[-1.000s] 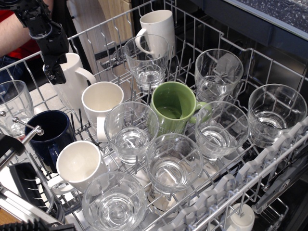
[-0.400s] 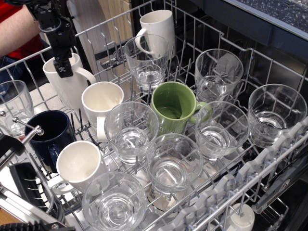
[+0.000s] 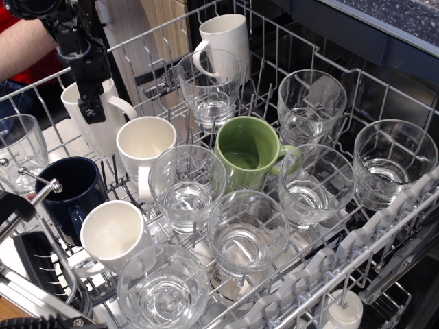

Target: Pick up any cup

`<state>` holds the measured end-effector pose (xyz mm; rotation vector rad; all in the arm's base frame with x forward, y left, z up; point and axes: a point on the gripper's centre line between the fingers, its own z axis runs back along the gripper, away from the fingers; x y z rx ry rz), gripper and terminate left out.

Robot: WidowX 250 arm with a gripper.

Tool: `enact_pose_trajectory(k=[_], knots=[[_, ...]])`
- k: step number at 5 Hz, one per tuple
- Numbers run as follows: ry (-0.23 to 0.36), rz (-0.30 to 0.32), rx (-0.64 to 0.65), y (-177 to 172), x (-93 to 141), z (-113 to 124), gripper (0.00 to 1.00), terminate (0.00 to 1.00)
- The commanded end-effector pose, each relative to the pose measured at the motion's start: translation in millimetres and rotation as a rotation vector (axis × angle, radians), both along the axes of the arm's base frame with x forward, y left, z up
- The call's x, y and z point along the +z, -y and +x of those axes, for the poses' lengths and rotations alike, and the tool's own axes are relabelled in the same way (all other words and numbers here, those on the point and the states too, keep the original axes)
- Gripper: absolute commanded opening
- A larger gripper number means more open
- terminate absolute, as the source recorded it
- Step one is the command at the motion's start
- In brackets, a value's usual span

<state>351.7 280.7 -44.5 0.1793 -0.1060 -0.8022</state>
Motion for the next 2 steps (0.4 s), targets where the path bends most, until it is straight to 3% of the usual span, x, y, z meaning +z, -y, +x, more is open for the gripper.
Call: enact_pose_trajectory(k=[1, 2], knots=[[0.021, 0.037, 0.050, -7.1, 15.8, 4.3, 0.00, 0.00], [0.016, 0.032, 0.062, -7.6, 15.6, 5.8, 0.00, 0.00]])
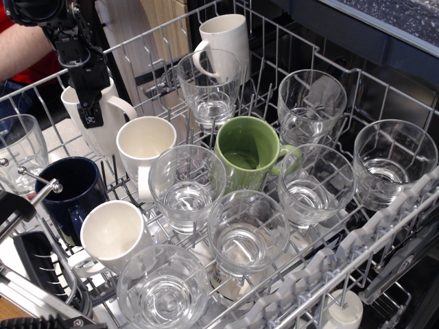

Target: Pick up any cup

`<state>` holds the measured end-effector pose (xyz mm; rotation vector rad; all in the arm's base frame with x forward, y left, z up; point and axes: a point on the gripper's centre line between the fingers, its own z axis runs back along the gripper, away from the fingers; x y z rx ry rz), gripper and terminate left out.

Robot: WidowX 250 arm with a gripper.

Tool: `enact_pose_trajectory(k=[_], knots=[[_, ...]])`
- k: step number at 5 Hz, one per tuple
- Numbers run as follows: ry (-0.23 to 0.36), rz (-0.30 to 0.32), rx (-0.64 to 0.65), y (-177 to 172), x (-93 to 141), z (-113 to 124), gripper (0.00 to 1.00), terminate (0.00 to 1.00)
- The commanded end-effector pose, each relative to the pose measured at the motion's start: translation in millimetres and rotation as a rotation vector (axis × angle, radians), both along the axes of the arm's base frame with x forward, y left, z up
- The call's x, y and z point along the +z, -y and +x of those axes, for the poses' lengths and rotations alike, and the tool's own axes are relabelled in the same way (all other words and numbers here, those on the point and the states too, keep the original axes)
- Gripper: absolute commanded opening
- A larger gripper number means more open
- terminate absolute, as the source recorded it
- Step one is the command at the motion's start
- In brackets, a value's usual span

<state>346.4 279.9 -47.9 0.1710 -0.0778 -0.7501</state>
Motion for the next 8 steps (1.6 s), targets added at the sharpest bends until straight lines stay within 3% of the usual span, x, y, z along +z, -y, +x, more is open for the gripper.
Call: enact_pose_trajectory(k=[1, 2, 7, 8], knots=[[0.038, 0.029, 0.012, -10.1, 21.8, 12.9, 0.00, 0.00], [0.044, 0.026, 0.014, -9.2, 29.0, 14.5, 0.00, 0.00], [0.115, 0.111, 0.005, -11.5, 138.3, 12.3, 0.00, 0.00], [0.061, 0.103, -0.003, -11.6, 159.7, 14.3, 0.00, 0.00]])
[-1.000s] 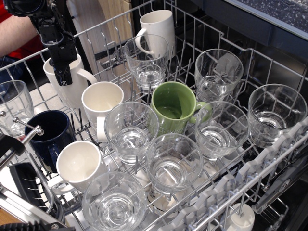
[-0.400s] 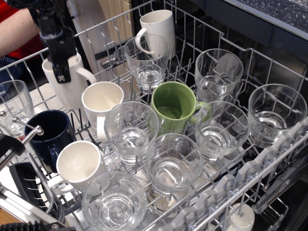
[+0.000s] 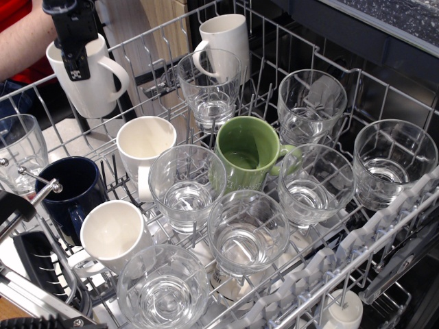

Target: Pick up any cup

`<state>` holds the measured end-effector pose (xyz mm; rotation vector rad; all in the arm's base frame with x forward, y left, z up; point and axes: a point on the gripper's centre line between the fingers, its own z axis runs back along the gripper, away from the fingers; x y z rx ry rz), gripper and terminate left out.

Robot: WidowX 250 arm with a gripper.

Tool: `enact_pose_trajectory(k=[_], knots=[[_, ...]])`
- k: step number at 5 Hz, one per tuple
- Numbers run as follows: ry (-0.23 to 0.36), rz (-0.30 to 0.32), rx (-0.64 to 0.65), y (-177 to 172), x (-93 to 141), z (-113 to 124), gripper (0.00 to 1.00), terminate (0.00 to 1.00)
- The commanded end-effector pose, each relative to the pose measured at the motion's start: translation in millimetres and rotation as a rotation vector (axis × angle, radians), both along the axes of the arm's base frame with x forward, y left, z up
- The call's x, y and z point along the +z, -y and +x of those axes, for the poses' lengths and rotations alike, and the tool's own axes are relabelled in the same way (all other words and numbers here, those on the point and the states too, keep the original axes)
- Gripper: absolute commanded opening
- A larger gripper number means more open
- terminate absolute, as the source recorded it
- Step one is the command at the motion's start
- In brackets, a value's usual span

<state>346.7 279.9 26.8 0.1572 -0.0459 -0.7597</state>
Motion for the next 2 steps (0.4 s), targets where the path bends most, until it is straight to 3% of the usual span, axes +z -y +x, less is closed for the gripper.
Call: enact_pose_trajectory(k=[1, 2], knots=[[0.056, 0.061, 0.009, -9.9, 111.0, 30.5, 0.00, 0.00], [0.045, 0.055, -0.017, -11.3, 121.8, 35.1, 0.00, 0.00]])
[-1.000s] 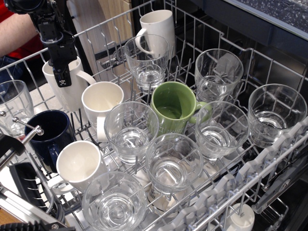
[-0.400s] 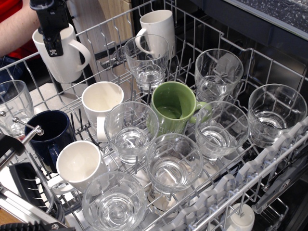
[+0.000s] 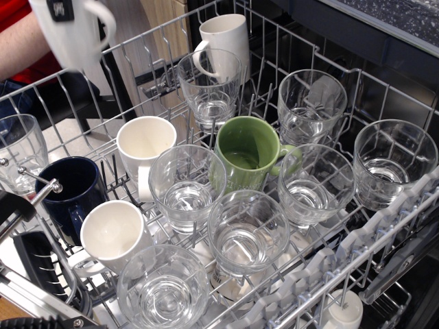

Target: Pick up any cup

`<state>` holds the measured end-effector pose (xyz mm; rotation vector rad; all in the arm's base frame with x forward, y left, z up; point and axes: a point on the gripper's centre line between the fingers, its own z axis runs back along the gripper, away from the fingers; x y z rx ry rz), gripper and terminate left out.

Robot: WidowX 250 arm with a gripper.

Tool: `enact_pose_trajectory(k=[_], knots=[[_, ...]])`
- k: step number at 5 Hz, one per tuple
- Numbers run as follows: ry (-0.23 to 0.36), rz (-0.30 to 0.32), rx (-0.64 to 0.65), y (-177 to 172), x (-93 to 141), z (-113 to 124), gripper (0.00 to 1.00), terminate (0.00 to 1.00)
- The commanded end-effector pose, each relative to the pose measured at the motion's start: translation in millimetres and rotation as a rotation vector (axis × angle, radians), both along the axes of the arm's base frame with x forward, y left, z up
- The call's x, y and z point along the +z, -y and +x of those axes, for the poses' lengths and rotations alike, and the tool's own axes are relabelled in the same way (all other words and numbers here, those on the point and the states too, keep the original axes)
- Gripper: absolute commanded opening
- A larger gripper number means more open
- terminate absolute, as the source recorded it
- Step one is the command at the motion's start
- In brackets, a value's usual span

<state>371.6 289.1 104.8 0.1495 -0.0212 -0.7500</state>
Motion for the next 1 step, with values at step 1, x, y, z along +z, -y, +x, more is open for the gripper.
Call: enact_pose_trajectory(k=[1], knots=[[0.033, 0.003, -0.043, -2.3, 49.2, 12.2, 0.00, 1.00]])
